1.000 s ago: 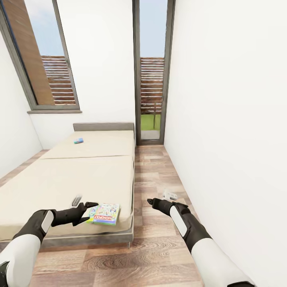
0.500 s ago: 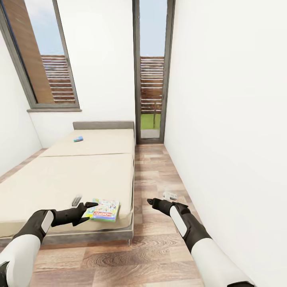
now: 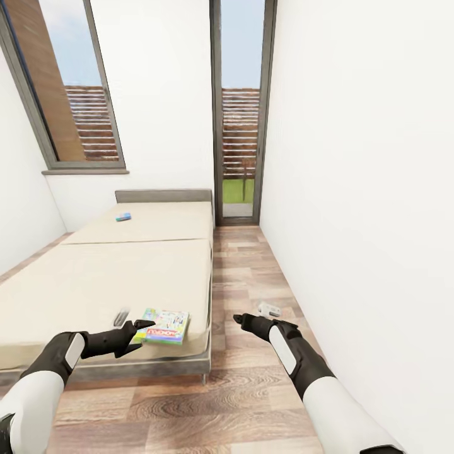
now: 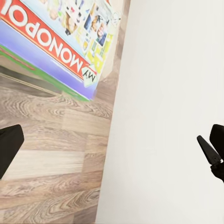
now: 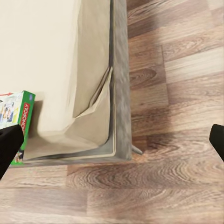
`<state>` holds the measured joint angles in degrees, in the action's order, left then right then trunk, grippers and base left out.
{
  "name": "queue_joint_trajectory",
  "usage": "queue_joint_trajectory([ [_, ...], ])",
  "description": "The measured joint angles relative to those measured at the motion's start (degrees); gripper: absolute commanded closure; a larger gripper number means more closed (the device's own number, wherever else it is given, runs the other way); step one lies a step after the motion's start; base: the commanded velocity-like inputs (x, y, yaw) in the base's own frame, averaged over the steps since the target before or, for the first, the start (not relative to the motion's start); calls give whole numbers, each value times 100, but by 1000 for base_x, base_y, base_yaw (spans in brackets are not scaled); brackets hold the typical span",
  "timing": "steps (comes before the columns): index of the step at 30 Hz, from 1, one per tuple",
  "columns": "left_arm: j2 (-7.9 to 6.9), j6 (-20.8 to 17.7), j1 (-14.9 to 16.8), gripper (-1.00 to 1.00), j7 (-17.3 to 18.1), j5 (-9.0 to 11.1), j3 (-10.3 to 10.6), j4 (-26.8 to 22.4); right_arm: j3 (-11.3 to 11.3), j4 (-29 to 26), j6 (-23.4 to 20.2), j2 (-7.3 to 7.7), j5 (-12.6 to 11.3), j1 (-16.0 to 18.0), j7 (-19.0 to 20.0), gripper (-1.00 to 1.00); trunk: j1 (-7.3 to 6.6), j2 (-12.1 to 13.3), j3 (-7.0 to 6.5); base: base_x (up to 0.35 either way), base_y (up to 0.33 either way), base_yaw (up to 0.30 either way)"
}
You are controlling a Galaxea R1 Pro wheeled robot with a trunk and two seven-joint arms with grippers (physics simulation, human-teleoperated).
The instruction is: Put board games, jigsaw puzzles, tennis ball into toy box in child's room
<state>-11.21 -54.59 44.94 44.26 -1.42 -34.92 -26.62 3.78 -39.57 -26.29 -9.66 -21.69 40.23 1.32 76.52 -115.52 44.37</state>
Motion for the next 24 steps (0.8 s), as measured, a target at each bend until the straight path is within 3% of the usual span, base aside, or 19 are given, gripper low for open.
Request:
queue_joint_trajectory([
  [24, -118, 42, 9, -100, 107, 45, 20, -9, 0, 6, 6, -1, 0, 0, 2, -100, 527, -963, 431, 0, 0, 0],
])
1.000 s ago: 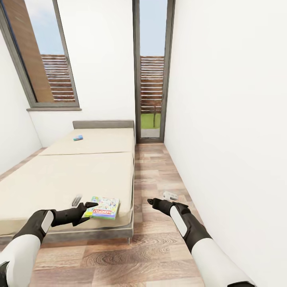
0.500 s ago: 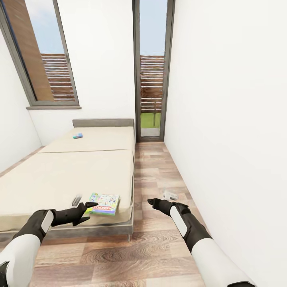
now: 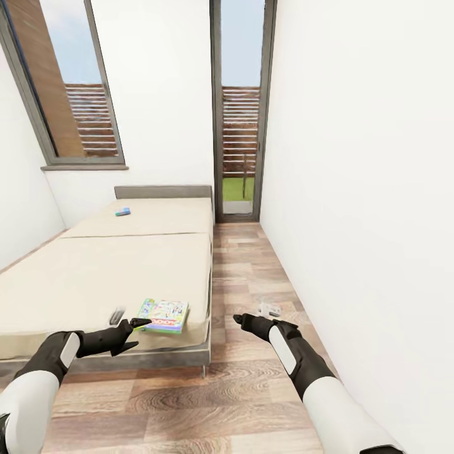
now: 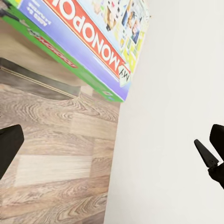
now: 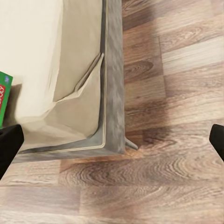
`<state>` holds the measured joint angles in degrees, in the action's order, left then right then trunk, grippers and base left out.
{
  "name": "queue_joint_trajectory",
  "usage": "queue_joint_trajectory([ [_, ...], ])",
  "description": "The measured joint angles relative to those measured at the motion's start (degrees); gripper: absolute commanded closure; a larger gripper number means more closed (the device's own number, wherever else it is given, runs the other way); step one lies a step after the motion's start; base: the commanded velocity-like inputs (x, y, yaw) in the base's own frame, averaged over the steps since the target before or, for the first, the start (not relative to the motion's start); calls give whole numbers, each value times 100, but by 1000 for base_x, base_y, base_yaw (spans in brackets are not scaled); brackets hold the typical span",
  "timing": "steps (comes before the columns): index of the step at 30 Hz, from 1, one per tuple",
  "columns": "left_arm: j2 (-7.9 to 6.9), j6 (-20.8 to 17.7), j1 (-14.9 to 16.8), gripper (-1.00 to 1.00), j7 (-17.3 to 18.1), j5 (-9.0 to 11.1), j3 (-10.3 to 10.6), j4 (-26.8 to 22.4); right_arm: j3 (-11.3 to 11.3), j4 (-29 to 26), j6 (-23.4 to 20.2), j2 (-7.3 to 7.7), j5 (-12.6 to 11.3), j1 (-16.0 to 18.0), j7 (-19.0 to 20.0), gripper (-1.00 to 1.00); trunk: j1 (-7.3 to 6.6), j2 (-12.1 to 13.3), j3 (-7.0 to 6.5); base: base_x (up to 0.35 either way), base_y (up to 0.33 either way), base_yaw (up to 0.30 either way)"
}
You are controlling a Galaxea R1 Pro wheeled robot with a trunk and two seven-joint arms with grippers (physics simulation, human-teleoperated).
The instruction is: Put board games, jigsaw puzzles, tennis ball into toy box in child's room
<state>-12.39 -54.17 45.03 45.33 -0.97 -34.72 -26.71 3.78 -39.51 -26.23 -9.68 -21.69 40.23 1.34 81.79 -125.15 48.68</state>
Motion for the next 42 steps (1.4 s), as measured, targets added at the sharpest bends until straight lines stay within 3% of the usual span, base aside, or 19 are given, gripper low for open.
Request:
queue_joint_trajectory([
  [6, -5, 12, 0, -100, 99, 1, 5, 0, 0, 2, -4, 3, 0, 0, 0, -100, 132, -241, 108, 0, 0, 0],
  [16, -55, 220, -1, -100, 696, -12, 42, -1, 5, 2, -14, 0, -1, 0, 0, -100, 352, -642, 287, 0, 0, 0],
  [24, -108, 248, 0, -100, 1117, -31, 59, -16, 8, 1, -16, -5, -1, 0, 0, -100, 352, -643, 288, 0, 0, 0],
  [42, -108, 250, -8, -100, 1169, -37, 70, -18, 2, -4, -31, 1, -2, 0, -10, -100, 352, -643, 288, 44, 0, 0],
])
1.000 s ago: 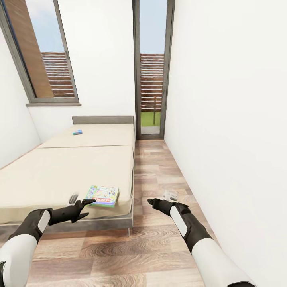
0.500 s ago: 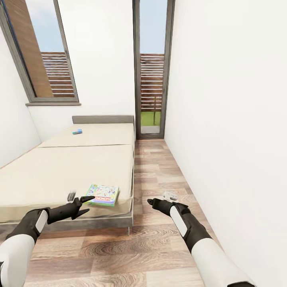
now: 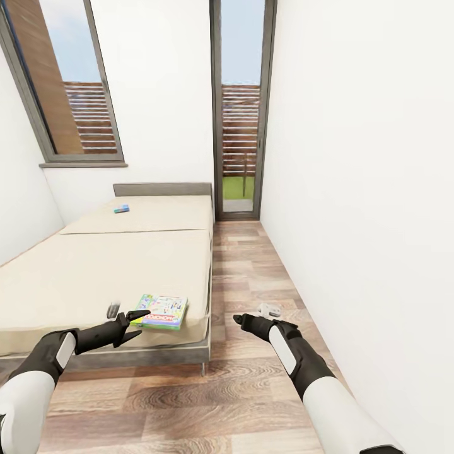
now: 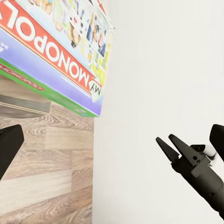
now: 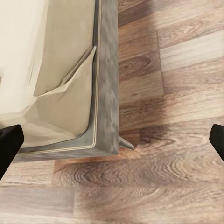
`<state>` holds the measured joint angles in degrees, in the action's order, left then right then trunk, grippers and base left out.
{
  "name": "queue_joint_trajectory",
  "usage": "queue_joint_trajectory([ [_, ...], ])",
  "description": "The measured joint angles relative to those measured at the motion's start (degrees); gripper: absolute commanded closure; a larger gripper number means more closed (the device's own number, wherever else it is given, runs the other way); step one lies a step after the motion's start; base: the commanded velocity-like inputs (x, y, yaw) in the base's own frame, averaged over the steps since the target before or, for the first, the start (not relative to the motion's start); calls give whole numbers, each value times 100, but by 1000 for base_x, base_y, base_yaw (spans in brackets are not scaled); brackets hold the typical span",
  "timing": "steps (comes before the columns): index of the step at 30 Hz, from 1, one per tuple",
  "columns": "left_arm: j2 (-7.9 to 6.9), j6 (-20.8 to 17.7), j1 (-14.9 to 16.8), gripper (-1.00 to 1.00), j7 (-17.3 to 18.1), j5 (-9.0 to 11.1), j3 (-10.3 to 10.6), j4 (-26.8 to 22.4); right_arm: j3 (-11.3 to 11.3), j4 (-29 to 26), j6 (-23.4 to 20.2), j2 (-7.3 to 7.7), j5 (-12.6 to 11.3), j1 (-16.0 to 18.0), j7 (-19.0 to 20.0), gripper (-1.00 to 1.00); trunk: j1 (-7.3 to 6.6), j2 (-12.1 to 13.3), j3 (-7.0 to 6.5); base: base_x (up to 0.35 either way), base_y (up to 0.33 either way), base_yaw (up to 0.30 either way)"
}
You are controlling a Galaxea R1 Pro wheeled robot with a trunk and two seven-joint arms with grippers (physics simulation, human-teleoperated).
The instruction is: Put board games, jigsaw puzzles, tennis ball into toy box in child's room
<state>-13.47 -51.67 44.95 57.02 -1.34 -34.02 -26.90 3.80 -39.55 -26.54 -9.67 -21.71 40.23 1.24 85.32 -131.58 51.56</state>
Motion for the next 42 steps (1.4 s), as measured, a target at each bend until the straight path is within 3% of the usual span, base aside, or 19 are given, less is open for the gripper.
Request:
queue_joint_trajectory([
  [7, 0, 0, 0, -100, 0, 0, -7, 0, -4, -2, -39, 7, -1, 0, -13, -100, 0, 0, 0, 2, 0, 0],
  [17, 0, 0, -1, -100, 0, 11, -9, 0, -7, -2, -419, 37, -54, 0, 7, -100, 0, 0, 0, 0, 0, 0],
  [28, 81, -39, -1, -100, 37, 32, -22, 0, -11, -13, -386, -30, -52, 0, 14, -100, 0, 0, 0, 0, 0, 0],
  [36, 79, -42, -1, -100, 37, 29, -18, 0, -3, -12, -380, -5, -51, 4, 7, -100, 175, -319, 143, 0, 0, 0],
  [42, 74, -44, -1, -100, 37, 32, -18, 0, -2, -12, -380, 4, -52, 6, 7, -100, 176, -321, 144, 0, 0, 0],
])
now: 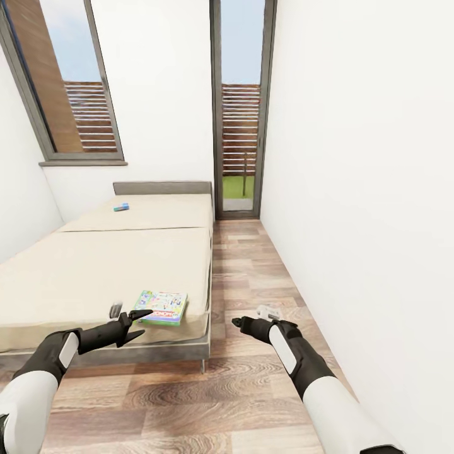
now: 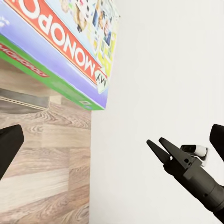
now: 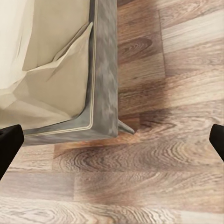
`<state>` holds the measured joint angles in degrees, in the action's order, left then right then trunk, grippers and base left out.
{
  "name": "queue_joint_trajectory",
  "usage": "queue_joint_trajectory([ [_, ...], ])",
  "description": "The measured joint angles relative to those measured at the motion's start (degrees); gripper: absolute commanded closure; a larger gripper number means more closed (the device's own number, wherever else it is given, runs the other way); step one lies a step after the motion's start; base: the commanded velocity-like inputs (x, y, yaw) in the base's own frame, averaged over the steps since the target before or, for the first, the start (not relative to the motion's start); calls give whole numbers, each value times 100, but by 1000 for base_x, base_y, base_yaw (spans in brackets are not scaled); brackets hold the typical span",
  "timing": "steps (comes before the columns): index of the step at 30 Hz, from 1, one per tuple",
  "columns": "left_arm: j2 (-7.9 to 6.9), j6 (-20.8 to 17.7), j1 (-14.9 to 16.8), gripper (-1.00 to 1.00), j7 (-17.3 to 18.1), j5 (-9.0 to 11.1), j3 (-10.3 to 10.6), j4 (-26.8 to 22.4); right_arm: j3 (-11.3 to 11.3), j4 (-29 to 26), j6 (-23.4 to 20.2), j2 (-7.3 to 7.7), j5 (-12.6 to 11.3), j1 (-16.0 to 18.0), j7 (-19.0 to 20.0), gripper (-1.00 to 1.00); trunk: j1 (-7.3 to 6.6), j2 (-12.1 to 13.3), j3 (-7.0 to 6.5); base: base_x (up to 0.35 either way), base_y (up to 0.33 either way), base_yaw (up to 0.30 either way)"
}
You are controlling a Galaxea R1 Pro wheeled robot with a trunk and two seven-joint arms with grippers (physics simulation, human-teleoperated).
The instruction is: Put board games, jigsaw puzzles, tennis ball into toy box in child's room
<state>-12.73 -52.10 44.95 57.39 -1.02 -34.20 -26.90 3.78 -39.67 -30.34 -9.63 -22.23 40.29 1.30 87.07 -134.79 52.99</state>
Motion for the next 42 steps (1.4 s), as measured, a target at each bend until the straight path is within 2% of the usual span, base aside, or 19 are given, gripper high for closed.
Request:
queue_joint_trajectory([
  [9, -3, 1, 0, -100, 0, -3, 1, 2, 8, 0, 0, 3, 1, 1, 0, -100, 197, -359, 161, 0, 0, 0],
  [13, -3, 0, 0, -100, 0, 0, 0, 0, 9, 0, 0, 4, 0, -2, 0, -100, 198, -361, 162, 0, 0, 0],
  [17, 3, 1, 0, -100, 0, -3, 1, 1, 9, 0, 0, 4, 1, -2, 0, -100, 285, -520, 233, 0, 0, 0],
  [42, 5, 17, 0, -100, -9, -8, 26, 0, 9, 0, 0, 4, 0, -3, 0, -100, 285, -522, 233, 46, -30, 0],
])
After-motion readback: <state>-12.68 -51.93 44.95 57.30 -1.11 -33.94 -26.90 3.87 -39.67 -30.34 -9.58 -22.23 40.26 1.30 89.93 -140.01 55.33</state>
